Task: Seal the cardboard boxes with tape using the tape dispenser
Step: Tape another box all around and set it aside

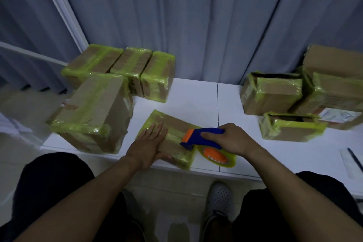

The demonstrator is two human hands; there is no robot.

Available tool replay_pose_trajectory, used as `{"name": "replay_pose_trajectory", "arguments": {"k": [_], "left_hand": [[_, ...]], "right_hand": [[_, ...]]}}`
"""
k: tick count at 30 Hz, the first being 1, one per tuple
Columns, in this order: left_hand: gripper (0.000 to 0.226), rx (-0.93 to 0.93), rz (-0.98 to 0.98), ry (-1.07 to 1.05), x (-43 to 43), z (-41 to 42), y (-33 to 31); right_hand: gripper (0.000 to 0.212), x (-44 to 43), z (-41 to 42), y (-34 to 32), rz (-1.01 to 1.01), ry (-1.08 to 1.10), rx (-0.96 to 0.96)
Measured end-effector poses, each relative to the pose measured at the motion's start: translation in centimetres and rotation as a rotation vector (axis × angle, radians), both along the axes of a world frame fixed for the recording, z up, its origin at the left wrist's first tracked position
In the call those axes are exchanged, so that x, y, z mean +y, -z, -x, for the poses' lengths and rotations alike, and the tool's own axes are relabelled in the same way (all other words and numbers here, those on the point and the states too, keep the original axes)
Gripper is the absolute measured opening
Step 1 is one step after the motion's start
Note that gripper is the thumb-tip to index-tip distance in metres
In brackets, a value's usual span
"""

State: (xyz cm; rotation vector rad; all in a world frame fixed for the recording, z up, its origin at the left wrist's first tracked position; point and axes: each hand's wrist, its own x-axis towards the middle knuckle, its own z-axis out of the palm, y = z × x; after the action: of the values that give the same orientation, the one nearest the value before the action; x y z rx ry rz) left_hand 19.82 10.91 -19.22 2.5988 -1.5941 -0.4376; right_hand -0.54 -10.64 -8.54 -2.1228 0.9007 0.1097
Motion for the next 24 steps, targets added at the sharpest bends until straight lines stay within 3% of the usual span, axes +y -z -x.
{"name": "replay_pose_trajectory", "arguments": {"k": [6, 12, 15, 18, 19, 24], "left_hand": [[0.101, -0.097, -0.009, 0.033, 0.3, 0.5, 0.0], [0.097, -0.170, -0.086, 0.036, 0.7, -2.1, -1.5], [0.096, 0.045, -0.083, 0.036, 0.8, -2.9, -2.8], [0.103, 0.441, 0.103, -0.024, 0.2, -1.4, -2.4], [0.106, 0.466, 0.136, -0.024, -0.2, -0.6, -2.1], [0.129, 0.089, 0.042, -0.054, -1.2, 2.1, -0.6]], "right_hand": [[0.053, 0.1, -1.3, 0.4, -0.004, -0.048, 0.042], [0.053, 1.2, -3.2, 1.3, -0.060, -0.037, 0.034], [0.055, 1.8, -3.9, 1.4, -0.062, -0.026, 0.018], [0.060, 2.0, -3.9, 1.6, -0.068, 0.000, -0.004], [0.060, 2.0, -3.9, 1.7, -0.075, 0.014, -0.010], [0.054, 2.1, -3.3, 1.8, -0.125, 0.035, -0.025]]}}
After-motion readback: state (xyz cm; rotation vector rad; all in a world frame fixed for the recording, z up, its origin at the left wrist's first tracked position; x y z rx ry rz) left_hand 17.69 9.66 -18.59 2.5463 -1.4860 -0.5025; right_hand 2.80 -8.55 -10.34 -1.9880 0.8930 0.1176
